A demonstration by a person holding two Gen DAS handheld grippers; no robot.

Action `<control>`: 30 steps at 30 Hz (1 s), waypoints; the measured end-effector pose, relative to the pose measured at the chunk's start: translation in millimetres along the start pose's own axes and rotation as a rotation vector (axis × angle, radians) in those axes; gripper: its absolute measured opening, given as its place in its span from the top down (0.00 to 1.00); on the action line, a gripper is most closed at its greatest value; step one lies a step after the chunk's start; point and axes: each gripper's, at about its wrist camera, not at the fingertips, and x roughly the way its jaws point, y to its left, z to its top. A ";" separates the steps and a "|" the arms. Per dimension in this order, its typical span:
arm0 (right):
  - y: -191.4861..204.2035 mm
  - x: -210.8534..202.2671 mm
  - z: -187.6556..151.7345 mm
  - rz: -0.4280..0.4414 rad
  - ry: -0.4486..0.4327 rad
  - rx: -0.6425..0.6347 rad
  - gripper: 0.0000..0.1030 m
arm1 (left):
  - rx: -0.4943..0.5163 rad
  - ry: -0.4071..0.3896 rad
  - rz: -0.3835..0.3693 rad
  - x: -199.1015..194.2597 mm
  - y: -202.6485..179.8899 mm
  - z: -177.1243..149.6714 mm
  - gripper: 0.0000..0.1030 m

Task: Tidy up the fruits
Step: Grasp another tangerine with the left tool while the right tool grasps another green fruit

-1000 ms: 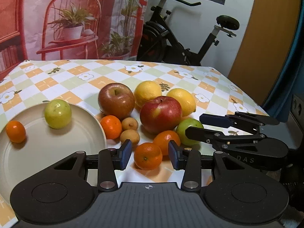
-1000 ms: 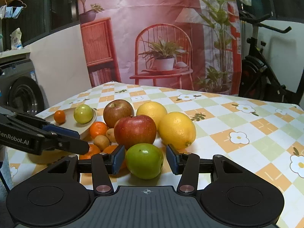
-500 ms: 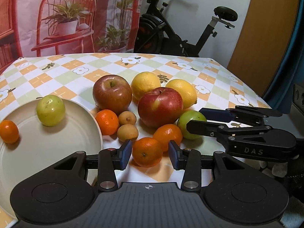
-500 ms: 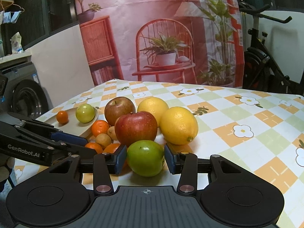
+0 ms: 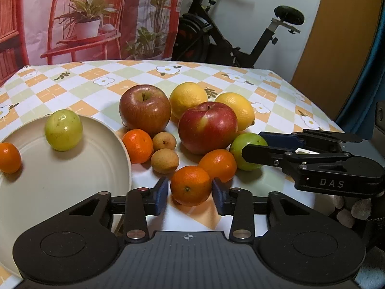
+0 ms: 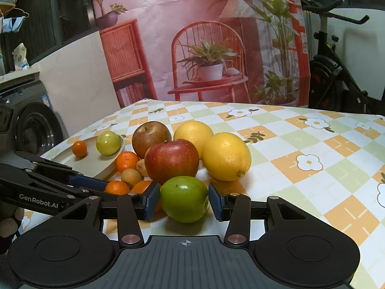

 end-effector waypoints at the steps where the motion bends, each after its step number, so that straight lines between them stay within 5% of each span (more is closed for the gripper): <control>1: -0.1 0.3 0.2 0.000 0.001 0.001 0.60 | 0.001 -0.002 0.003 -0.7 -0.4 -1.0 0.62; 30: 1.1 5.0 0.2 0.009 0.038 -0.011 0.57 | -0.028 -0.048 0.039 -20.4 -5.7 -18.7 0.62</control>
